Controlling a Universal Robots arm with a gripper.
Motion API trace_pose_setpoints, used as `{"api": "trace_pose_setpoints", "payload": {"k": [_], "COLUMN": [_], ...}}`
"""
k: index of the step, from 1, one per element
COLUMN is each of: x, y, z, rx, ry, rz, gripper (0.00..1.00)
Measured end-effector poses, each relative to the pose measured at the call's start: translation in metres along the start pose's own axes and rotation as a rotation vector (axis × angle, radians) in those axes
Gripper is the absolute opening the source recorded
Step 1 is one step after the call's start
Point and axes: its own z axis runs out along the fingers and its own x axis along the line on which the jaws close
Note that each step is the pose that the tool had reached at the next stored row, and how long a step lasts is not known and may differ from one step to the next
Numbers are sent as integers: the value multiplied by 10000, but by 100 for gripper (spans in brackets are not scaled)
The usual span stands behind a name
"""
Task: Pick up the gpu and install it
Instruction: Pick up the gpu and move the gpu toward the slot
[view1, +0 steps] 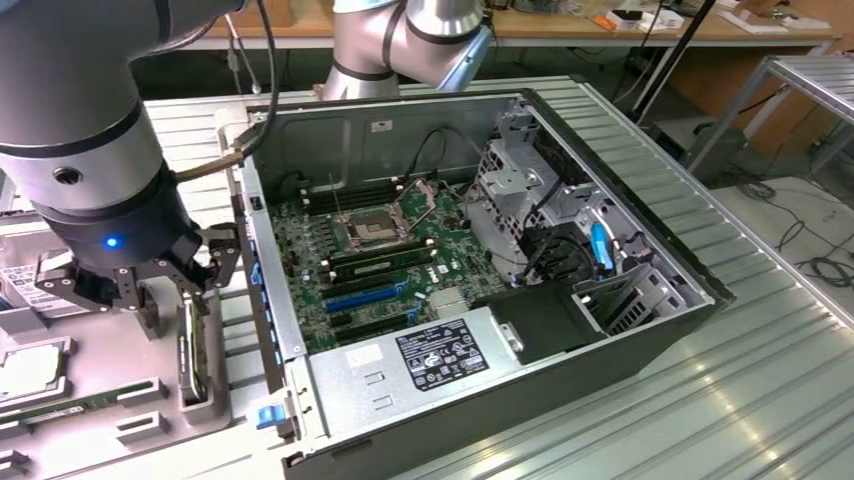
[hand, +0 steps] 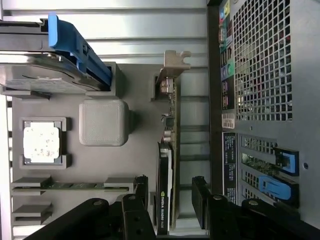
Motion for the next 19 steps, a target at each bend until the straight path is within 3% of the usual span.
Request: {"api": "trace_pose_setpoints", "payload": {"k": [11,19], "x": [30,35], "y": [-60,-68], "z": [280,381], "rx": [0,2], "ry": [0,0], "rz": [-5,-13], "gripper": [48,48]}}
